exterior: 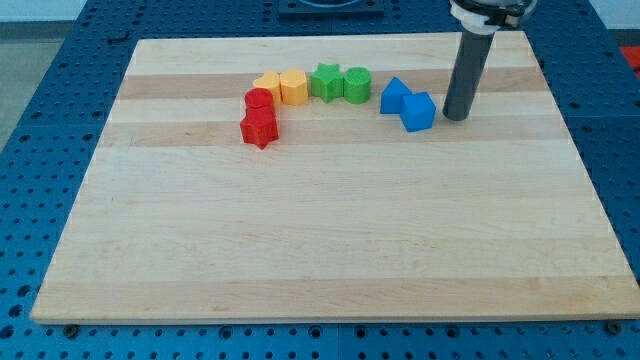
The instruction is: Point at the blue cube
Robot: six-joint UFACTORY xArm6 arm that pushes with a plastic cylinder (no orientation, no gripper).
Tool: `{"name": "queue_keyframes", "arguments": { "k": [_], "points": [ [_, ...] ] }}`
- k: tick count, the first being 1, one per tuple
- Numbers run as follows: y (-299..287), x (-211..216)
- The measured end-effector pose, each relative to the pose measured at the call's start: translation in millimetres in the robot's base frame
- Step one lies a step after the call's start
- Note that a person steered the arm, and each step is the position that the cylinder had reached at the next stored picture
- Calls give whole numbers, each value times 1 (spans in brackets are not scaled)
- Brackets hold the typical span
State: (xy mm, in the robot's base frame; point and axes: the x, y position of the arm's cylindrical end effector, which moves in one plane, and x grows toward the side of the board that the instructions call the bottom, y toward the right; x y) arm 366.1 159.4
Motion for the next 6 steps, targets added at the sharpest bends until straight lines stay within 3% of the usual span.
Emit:
{"name": "queue_keyframes", "arguments": {
  "k": [3,6],
  "points": [
    [21,8],
    [5,8]
  ]
}}
